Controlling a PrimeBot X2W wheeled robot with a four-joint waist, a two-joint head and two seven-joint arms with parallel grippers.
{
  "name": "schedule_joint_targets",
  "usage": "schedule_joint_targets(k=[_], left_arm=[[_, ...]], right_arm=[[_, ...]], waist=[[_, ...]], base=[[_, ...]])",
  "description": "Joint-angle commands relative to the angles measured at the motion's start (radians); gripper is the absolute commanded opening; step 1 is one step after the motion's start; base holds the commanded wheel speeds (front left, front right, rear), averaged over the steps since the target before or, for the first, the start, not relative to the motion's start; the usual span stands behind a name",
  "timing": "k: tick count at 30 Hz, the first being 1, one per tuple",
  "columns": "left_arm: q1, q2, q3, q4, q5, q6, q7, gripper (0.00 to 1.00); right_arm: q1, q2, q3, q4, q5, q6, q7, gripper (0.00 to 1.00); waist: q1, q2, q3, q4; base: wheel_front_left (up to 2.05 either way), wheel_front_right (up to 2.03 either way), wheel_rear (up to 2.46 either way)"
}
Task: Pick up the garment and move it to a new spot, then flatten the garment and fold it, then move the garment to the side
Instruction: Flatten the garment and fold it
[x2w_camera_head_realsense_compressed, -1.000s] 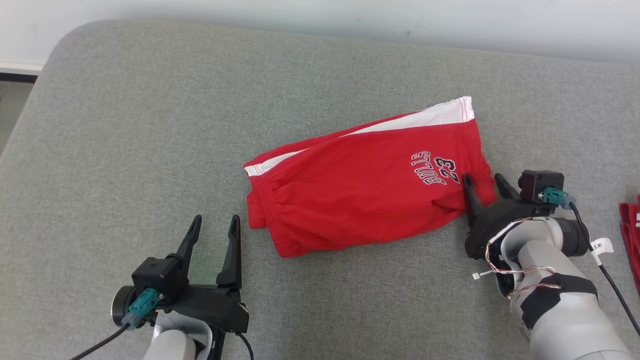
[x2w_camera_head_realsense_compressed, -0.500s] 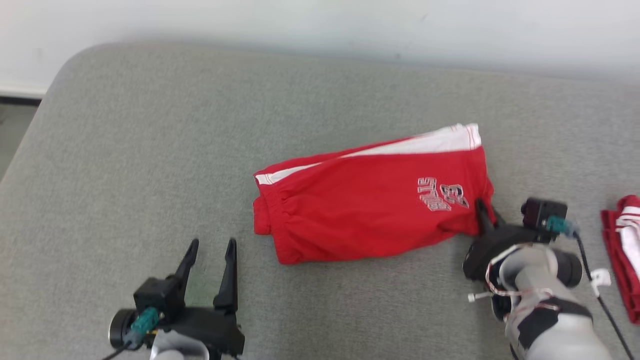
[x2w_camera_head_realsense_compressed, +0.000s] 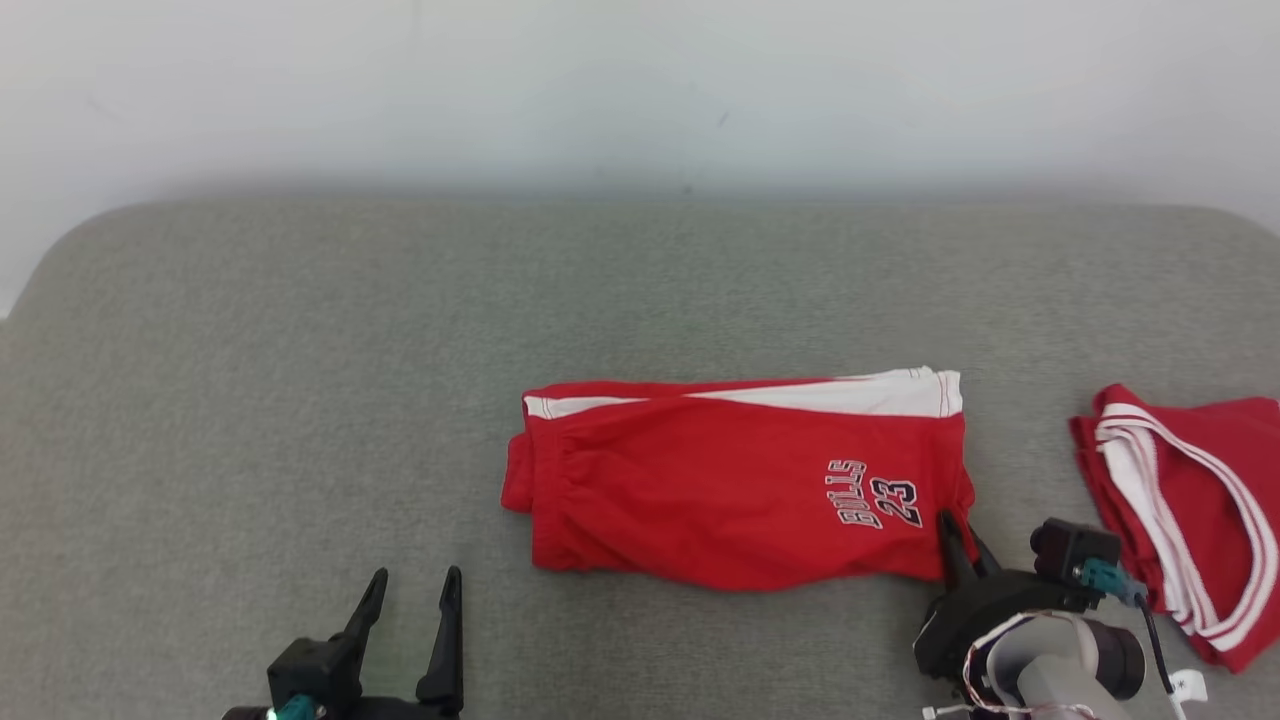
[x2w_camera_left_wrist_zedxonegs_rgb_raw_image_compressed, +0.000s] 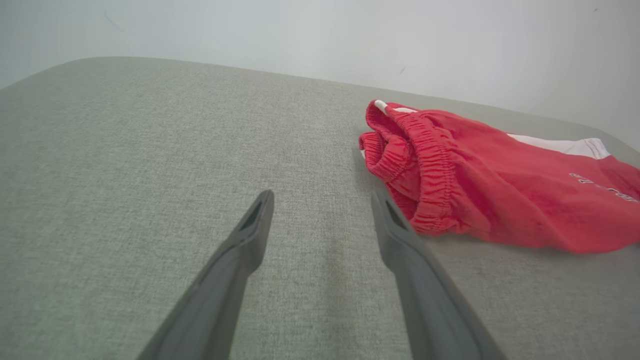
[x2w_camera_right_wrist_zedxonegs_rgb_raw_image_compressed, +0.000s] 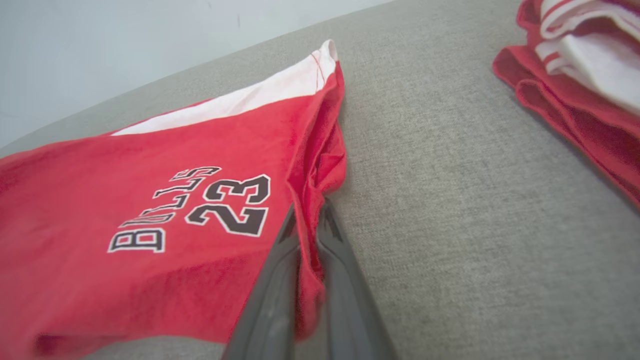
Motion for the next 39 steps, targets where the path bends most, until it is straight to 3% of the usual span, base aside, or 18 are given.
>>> schedule_joint_targets(k=[1,19,28,39], left_arm=[[0.022,0.000,0.009,-0.005,0.007,-0.003,-0.003,1.00],[0.115,0.000,0.008,-0.053,0.018,0.010,-0.003,1.00],[0.108,0.000,-0.002,-0.055,0.032,0.017,-0.003,1.00],[0.084,0.000,-0.041,-0.041,0.010,0.024,-0.003,1.00]], right_arm=[[0.025,0.006,-0.001,-0.013,-0.001,-0.003,-0.003,0.00],[0.134,0.041,-0.030,-0.144,-0.104,-0.003,-0.003,0.00],[0.110,0.054,0.119,-0.296,-0.171,-0.003,-0.003,0.00],[0.049,0.063,0.349,-0.312,-0.110,-0.003,-0.003,0.00]], waist=[[0.0001,0.0001,-0.039,-0.046],[0.0001,0.0001,-0.071,-0.069],[0.0001,0.0001,-0.056,-0.051],[0.0001,0.0001,-0.036,0.023]], base=[[0.00,0.00,0.00],[0.00,0.00,0.00],[0.00,0.00,0.00],[0.00,0.00,0.00]])
